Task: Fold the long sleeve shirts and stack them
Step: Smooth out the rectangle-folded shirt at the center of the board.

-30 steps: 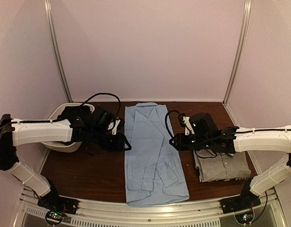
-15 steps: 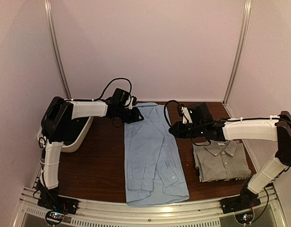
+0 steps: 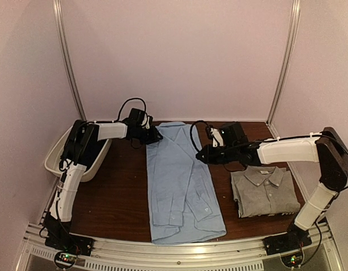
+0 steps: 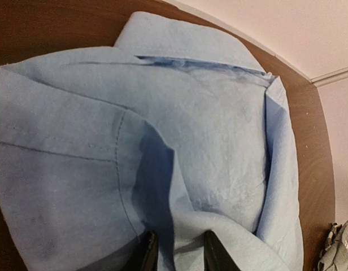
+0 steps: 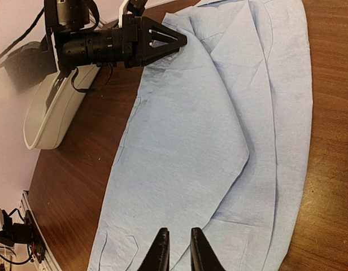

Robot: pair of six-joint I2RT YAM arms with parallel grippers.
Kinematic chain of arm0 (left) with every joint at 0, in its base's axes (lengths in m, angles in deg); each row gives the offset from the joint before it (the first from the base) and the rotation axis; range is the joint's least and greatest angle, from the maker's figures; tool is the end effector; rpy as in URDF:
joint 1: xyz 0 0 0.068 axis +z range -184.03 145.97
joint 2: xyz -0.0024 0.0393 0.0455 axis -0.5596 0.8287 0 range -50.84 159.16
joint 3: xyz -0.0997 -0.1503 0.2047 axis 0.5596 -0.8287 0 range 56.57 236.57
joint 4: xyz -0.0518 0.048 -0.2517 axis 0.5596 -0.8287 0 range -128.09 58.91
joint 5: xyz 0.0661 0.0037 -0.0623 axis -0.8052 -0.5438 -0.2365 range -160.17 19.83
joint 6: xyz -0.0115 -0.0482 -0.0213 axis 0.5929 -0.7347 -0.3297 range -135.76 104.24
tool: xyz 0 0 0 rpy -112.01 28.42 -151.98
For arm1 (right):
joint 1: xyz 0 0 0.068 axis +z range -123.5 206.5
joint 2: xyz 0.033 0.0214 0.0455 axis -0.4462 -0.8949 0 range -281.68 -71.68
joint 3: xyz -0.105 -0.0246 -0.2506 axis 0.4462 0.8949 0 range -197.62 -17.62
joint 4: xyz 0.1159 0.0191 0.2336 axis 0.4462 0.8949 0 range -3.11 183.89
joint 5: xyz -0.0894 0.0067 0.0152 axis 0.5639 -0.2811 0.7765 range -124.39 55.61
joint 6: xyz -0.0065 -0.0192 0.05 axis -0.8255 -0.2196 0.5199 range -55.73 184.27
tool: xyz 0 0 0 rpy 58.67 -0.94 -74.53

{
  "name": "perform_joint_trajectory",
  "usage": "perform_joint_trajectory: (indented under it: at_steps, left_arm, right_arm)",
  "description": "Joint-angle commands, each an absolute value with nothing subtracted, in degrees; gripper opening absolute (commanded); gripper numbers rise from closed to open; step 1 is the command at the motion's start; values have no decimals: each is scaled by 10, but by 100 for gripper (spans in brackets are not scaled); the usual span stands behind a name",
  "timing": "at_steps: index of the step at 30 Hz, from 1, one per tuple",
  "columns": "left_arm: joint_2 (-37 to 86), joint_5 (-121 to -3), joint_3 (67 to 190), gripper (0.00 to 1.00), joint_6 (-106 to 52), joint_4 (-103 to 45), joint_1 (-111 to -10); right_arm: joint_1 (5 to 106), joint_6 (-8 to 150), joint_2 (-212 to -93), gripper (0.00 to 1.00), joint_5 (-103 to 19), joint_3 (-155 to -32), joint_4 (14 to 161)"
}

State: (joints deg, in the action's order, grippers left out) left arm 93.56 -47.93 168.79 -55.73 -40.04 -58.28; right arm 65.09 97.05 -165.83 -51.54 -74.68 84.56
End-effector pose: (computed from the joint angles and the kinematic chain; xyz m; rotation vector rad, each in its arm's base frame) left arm 0.5000 -0.2401 0.1172 -0.1175 2.4385 -0.9920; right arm 0.2744 0.2323 0.2153 -0.3018 2.3189 0.9969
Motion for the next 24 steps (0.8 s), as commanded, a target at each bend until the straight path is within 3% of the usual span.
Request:
perform_joint_trajectory:
  at_steps: [1,10,18,24]
  left_arm:
    - [957,-476,1708,29,-561,-394,-568]
    - [967,-453,1758,28,-514,-441,-547]
    - [844,-470,1702,28,-489,-422,-560]
    - [837,-474,1693,28,-483,-419,-609]
  right_arm:
    - [647,973,-1679,16,-541,-764,818]
    - [647,980,-1722,15,-566,-778,800]
    - [647,976,-1713,15,-547,-759,810]
    - [647,977,-1690,15,-533,-729,809]
